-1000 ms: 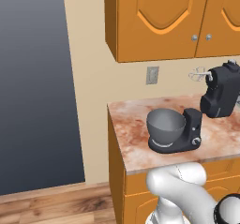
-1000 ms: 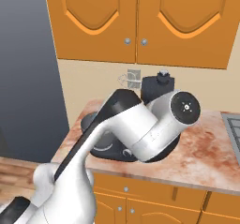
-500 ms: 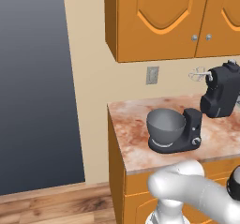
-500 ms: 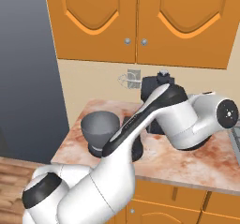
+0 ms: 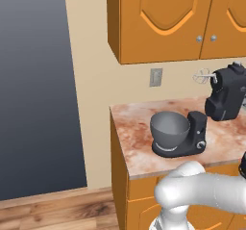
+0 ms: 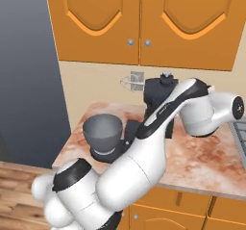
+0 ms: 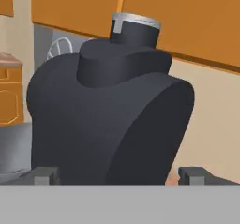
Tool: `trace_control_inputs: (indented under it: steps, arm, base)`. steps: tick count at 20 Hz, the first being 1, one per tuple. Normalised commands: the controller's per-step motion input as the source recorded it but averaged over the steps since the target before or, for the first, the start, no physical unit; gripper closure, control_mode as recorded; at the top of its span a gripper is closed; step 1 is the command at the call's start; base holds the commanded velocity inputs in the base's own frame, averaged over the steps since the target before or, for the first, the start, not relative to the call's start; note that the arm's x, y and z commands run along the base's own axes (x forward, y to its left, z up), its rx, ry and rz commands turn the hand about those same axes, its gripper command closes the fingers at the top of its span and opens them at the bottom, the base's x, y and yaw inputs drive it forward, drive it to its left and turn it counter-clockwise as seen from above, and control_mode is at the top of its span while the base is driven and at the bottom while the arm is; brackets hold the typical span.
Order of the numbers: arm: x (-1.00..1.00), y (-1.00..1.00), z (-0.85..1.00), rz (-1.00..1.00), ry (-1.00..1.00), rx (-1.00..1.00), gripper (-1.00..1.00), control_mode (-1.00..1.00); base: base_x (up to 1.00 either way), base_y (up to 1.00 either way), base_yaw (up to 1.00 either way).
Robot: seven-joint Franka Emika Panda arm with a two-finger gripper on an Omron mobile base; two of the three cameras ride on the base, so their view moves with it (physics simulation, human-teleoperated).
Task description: Close the stand mixer head.
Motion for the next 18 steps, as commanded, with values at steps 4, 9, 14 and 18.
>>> trace_control_inputs:
  steps: [4,9,14,18]
  arm:
    - [0.14,0.68,-0.46,0.91,0.14,0.05,-1.0,-1.0]
    - [-0.17,0.96,-0.57,0.77,0.01,-0.03,-1.0,-1.0]
    - [-0.01,1.0,-0.71,0.54,-0.01,-0.13,-1.0,-1.0]
    - [-0.19,1.0,-0.4,0.52,0.08,-0.18,-1.0,-1.0]
  base:
    - [0.0,0.0,0.0]
    - [0.0,0.0,0.0]
    - [0.0,0.0,0.0]
    - [0.0,0.0,0.0]
